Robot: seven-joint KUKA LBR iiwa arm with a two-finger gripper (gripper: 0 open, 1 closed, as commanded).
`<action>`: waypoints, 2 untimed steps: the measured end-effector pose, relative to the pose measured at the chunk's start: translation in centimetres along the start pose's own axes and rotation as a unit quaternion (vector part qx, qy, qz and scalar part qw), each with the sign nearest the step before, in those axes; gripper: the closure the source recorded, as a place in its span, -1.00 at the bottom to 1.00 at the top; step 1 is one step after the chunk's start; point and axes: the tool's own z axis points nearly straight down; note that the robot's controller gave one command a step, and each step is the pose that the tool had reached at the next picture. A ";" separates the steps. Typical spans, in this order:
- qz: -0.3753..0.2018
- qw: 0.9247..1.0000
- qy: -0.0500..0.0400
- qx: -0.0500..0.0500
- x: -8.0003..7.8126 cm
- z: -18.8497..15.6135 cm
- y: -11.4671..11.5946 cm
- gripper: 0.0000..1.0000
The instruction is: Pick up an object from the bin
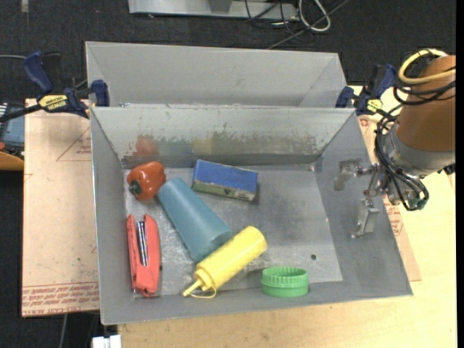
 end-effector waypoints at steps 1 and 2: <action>-0.002 1.000 -0.004 0.001 -0.2 -0.5 0.1 -1.00; -0.082 0.997 -0.005 0.001 2.0 11.5 7.0 -1.00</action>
Offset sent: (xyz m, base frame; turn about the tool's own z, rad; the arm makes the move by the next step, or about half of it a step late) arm -0.0274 0.0897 -0.1482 -0.2119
